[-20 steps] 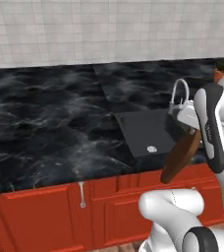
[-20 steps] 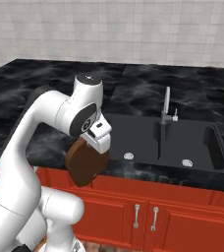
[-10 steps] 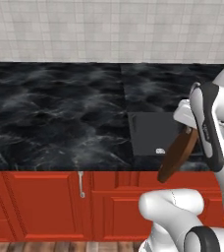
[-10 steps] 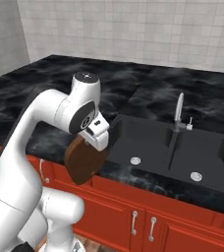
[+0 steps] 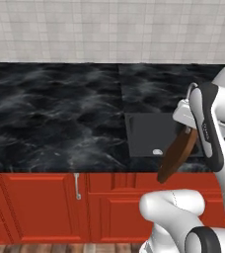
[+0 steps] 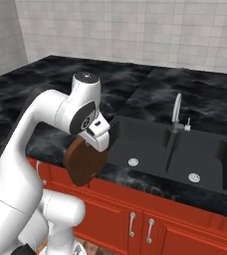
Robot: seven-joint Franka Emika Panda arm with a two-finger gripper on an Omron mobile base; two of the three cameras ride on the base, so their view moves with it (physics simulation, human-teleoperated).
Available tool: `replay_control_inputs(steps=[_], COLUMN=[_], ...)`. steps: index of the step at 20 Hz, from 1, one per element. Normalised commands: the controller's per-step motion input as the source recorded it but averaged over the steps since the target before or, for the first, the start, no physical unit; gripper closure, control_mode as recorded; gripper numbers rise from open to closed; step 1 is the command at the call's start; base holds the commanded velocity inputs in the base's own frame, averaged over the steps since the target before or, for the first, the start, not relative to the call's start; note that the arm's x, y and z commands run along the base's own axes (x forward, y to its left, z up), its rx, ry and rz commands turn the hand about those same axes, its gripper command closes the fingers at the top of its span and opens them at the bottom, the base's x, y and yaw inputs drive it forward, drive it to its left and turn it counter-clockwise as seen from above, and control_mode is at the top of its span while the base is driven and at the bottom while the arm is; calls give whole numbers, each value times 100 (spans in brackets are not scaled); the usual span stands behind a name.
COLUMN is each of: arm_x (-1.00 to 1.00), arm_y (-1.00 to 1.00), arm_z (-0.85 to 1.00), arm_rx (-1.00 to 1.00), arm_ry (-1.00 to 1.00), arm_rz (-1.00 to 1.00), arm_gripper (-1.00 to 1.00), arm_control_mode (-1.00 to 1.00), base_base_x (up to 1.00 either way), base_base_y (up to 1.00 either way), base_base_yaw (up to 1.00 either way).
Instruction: Move the cutting board and knife to the sink. Then move spray from the cabinet to the counter.
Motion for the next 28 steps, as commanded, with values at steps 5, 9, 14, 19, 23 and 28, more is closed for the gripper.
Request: replay_control_inputs(steps=[5, 9, 14, 19, 23, 28], arm_x=[0, 0, 0, 0, 0, 0], arm_y=[0, 0, 0, 0, 0, 0], arm_z=[0, 0, 0, 0, 0, 0], arm_rx=[0, 0, 0, 0, 0, 0], arm_ry=[0, 0, 0, 0, 0, 0], arm_rz=[0, 0, 0, 0, 0, 0], arm_gripper=[100, 100, 100, 100, 100, 100], arm_control_mode=[100, 100, 100, 100, 100, 100], base_base_x=[56, 18, -8, -4, 0, 0], base_base_y=[-13, -48, -54, -68, -79, -59], base_base_yaw=[0, 0, -6, -10, -5, -4])
